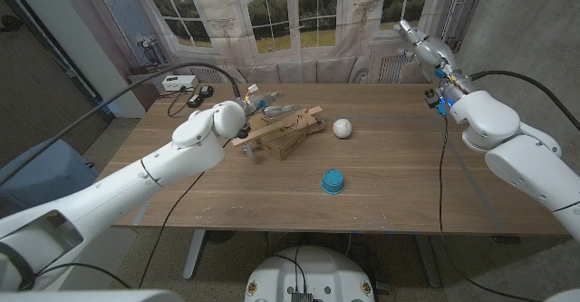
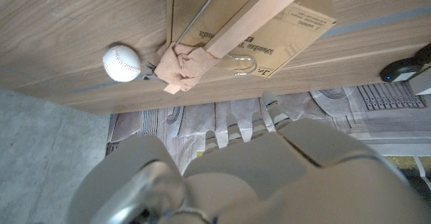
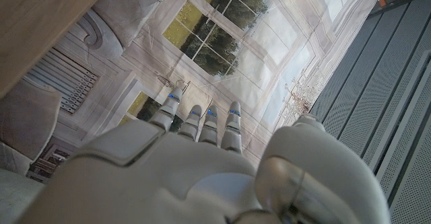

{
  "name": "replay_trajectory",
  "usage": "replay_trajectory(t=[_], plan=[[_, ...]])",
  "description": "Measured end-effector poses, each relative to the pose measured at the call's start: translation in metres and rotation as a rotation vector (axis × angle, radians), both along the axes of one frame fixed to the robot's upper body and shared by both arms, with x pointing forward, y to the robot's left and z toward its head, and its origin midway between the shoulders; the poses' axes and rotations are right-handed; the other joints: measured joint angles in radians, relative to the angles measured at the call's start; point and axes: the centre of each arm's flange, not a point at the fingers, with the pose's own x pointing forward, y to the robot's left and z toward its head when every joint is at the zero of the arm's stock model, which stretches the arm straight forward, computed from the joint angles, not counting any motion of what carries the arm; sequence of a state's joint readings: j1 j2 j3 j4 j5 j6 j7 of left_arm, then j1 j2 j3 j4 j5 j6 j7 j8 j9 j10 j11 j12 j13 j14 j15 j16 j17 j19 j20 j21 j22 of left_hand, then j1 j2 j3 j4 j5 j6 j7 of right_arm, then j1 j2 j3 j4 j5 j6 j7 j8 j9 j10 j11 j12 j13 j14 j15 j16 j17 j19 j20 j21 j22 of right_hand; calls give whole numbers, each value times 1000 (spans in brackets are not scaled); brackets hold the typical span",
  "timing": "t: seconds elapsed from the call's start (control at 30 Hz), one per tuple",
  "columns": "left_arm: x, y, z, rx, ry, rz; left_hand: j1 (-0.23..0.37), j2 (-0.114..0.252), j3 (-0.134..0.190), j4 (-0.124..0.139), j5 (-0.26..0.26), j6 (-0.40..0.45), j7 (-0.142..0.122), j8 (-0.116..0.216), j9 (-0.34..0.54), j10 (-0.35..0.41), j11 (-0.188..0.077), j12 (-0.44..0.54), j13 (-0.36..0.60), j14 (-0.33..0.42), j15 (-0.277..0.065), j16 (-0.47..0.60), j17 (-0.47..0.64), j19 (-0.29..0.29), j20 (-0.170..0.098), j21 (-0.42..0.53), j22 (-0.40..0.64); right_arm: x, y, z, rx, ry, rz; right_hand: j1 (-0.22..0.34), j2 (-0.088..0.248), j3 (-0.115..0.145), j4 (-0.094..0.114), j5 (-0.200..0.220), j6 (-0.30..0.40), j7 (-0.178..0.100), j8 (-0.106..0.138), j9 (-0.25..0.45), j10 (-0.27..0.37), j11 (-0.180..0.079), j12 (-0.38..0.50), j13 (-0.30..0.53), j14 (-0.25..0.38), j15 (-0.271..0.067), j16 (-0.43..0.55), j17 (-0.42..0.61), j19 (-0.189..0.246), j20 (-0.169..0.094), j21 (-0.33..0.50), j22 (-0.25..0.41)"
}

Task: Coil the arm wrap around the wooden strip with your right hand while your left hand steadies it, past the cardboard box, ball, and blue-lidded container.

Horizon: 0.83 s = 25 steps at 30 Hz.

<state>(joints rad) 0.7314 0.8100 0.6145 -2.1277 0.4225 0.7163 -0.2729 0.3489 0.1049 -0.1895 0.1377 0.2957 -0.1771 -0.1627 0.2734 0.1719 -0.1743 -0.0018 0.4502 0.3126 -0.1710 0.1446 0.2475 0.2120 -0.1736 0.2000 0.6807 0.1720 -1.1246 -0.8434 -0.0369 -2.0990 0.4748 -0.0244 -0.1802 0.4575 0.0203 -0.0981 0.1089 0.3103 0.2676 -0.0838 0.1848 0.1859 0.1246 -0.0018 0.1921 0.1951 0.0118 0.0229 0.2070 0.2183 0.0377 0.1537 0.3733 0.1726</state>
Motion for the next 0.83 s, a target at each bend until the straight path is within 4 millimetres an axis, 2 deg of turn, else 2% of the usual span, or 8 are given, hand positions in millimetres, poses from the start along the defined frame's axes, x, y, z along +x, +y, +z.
replay_trajectory(t=[0.07, 0.1, 0.2, 0.23, 0.43, 0.7, 0.73, 0.83], plan=[[0, 12, -3, -23, 5, 19, -4, 4, 0, 0, -4, 0, -1, 0, 0, 0, 0, -7, -8, 0, 0, -4, -3, 0, 0, -7, 0, 1, 0, -4, 13, 10, 15, 0, 0, -1, 1, -1, 0, 0, -2, 0, -4, -4, 0, 0, 0, 0, 0, 0, 0, 0, 0, 0], [-4, 8, 2, -94, -48, -58, -4, 4, -3, -3, -6, 5, -5, 0, 0, 0, 0, -9, -13, 0, 0, -4, -6, 0, 0, -8, 0, 1, 0, -4, 15, 10, 18, -5, -4, -1, 1, -1, 0, 0, -4, 0, -8, -3, 0, 0, -6, 6, 0, 0, 0, 0, 0, 0], [-7, 29, 4, -172, -79, -52, -10, 8, -8, -1, -11, 10, -9, -8, 0, 5, -5, -11, -30, 0, 0, -7, -12, 0, 0, -19, 0, 1, 1, -5, 26, 15, 39, -12, -1, -4, 4, -1, 0, 0, -4, 0, -12, -2, 0, 0, -5, 5, 0, 0, 0, 0, -3, 0], [-12, 27, 9, -253, -124, -113, -18, 6, -10, 2, -11, 18, -9, -8, 0, 5, -5, -11, -35, 0, 0, -7, -13, 0, 0, -21, 0, 4, -1, -9, 40, 24, 50, -13, 0, -5, 5, -1, -1, 1, -4, 0, -12, -2, 0, 0, -5, 5, 0, 0, 0, 0, -4, 0], [-19, 58, 10, -451, -166, -167, -38, 6, -18, 10, -15, 40, -7, -11, 0, 5, -5, -18, -62, 0, 0, -7, -22, 0, 0, -30, 0, 7, -1, -16, 66, 42, 80, -21, 3, -10, 10, -1, -13, 2, -4, 0, -12, -2, 0, 0, -5, 5, 0, 0, 0, 0, -4, 2], [-22, 81, 6, -608, -157, -233, -57, 9, -22, 14, -19, 45, -12, -30, -2, 5, -5, -35, -80, 0, -11, -12, -26, 0, 0, -42, 0, 10, 1, -22, 85, 56, 108, -35, 8, -14, 14, -1, -13, 2, -4, 0, -12, -2, 0, 0, -11, 0, 0, 0, 0, 0, -9, 2], [-25, 75, 8, -669, -139, -309, -57, 9, -22, 14, -19, 45, -12, -31, -4, 5, -5, -39, -80, 0, -11, -12, -26, 0, 0, -42, 0, 12, 2, -24, 87, 64, 113, -40, 5, -17, 17, -1, -13, 2, -4, 0, -12, -2, 0, 0, -11, 0, 0, 0, 0, 0, -11, 2], [-25, 80, 5, -707, -126, -327, -57, 9, -26, 18, -19, 45, -12, -31, -5, 5, -5, -41, -85, 0, -11, -12, -26, 0, 0, -50, 0, 13, 3, -25, 88, 69, 122, -40, 5, -18, 18, -1, -13, 2, -4, 0, -12, -2, 0, 0, -11, 0, 0, -5, 0, 0, -11, 2]])
